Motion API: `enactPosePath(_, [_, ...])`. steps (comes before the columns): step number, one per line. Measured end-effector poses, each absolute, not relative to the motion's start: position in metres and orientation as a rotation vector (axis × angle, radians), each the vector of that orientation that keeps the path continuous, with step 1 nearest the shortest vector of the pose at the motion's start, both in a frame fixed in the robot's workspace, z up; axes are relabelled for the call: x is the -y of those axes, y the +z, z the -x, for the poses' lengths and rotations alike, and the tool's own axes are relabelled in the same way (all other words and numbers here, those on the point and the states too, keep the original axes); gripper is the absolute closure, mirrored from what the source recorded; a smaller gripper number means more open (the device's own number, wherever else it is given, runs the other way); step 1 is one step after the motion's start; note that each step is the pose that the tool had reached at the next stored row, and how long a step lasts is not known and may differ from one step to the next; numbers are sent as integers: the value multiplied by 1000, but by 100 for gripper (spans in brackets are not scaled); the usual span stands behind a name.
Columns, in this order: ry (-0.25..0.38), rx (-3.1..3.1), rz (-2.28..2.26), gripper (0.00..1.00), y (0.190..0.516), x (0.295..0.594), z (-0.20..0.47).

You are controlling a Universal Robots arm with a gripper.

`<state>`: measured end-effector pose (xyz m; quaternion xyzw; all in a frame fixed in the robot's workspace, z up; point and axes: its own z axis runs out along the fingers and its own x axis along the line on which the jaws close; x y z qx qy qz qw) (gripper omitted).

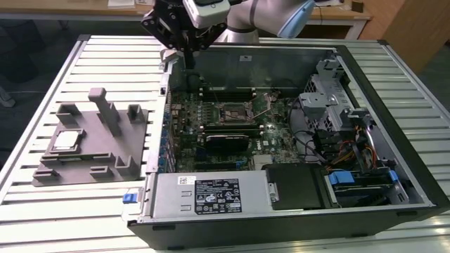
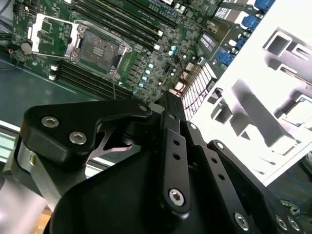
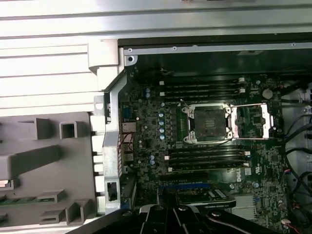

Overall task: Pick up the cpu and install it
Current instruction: 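Reach for the cpu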

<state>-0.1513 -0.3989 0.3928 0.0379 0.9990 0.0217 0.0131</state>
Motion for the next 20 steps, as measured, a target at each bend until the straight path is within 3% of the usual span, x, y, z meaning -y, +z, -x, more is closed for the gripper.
enactPosePath(20, [68,-3113,-118,89,392,399,164])
